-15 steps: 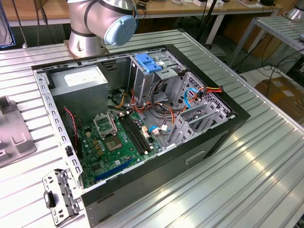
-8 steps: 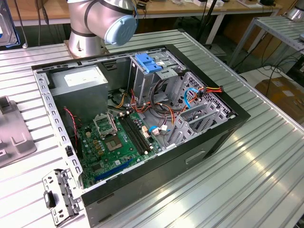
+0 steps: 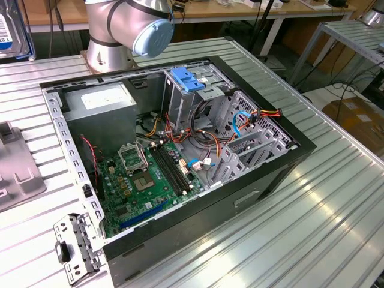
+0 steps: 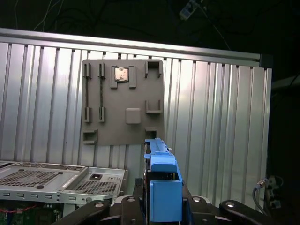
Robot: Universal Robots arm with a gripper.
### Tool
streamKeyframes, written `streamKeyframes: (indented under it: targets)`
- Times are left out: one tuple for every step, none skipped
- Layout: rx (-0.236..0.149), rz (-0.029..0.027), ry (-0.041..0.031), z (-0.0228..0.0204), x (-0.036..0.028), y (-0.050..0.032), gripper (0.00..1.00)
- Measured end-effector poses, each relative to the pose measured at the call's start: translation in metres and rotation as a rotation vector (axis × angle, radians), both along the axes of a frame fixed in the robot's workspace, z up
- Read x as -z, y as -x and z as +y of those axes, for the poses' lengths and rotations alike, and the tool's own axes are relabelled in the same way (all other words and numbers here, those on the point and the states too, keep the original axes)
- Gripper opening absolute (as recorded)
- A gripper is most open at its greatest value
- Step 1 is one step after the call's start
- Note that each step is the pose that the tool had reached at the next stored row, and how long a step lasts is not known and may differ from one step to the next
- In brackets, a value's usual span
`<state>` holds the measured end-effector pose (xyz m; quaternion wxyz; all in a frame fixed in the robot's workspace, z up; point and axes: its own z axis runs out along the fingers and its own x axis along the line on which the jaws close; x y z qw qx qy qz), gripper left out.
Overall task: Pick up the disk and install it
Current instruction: 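Pick up the disk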
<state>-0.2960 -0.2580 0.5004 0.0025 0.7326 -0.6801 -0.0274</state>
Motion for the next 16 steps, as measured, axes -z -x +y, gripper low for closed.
streamKeyframes:
  targets:
    - [0.000,0.0000,0.0000,0.0000,0.0000,-0.0014,0.37]
    - [0.000,0.0001,0.0001,0.0000,0.0000,-0.0023,0.37]
    - [0.000,0.0001,0.0002,0.0000,0.0001,-0.0048,0.37]
    - [0.000,0.0001,0.0003,0.0000,0.0001,-0.0064,0.37]
    - [0.000,0.0001,0.0003,0.0000,0.0001,-0.0075,0.37]
    - [0.000,0.0000,0.0003,0.0000,0.0002,-0.0089,0.37]
    - [0.000,0.0000,0.0004,0.0000,0.0002,-0.0103,0.37]
    - [0.000,0.0000,0.0005,0.0000,0.0002,-0.0114,0.37]
    - [0.000,0.0000,0.0006,0.0000,0.0002,-0.0133,0.37]
    - [0.000,0.0001,0.0007,0.0000,0.0002,-0.0142,0.37]
    - [0.000,0.0000,0.0007,0.0000,0.0003,-0.0156,0.37]
    - [0.000,0.0000,0.0008,0.0000,0.0003,-0.0176,0.37]
    - [0.000,0.0000,0.0009,0.0000,0.0004,-0.0195,0.37]
    - [0.000,0.0001,0.0011,0.0000,0.0004,-0.0239,0.37]
    - [0.000,0.0001,0.0011,0.0000,0.0005,-0.0259,0.37]
    - [0.000,0.0001,0.0012,0.0000,0.0005,-0.0283,0.37]
